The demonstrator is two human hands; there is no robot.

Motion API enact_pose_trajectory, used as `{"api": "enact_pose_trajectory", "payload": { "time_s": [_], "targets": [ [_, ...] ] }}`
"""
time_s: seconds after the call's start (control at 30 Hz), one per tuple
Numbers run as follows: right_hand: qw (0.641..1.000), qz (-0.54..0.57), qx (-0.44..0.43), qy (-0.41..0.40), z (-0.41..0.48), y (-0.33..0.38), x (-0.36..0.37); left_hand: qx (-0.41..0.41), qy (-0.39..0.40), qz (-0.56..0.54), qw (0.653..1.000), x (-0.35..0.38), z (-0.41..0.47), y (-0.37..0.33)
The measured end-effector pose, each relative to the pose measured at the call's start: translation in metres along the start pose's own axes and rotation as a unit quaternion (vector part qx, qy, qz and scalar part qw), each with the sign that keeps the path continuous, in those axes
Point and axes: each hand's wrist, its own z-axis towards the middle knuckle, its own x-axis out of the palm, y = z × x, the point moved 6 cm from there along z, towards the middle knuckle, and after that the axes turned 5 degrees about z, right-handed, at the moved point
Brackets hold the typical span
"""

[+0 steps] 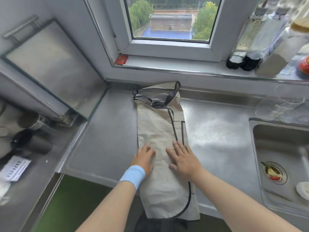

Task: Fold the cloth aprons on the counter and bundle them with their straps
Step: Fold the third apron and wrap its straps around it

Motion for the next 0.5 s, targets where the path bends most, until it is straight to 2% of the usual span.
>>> {"api": "enact_pose_trajectory", "payload": {
  "time_s": [0.13, 0.2, 0.3, 0.4, 0.5],
  "targets": [
    [0.999, -0.030, -0.012, -0.040, -0.011, 0.024, -0.003, -0.052, -0.013, -0.009, 0.998, 0.010, -0.042, 0.012],
    [0.998, -0.009, -0.050, -0.027, -0.021, 0.046, 0.006, -0.101, 0.004, -0.028, 0.994, 0.011, -0.060, 0.018],
    [0.998, -0.018, -0.058, -0.015, -0.037, 0.063, 0.032, -0.208, 0.075, -0.051, 0.974, 0.018, -0.084, 0.027],
    [1.000, -0.018, -0.005, -0.008, -0.053, 0.060, 0.057, -0.274, 0.174, -0.061, 0.944, 0.036, -0.114, 0.029],
    [0.999, -0.021, 0.017, -0.025, -0.067, 0.068, 0.067, -0.322, 0.242, -0.157, 0.902, 0.071, -0.141, 0.032]
  ]
}}
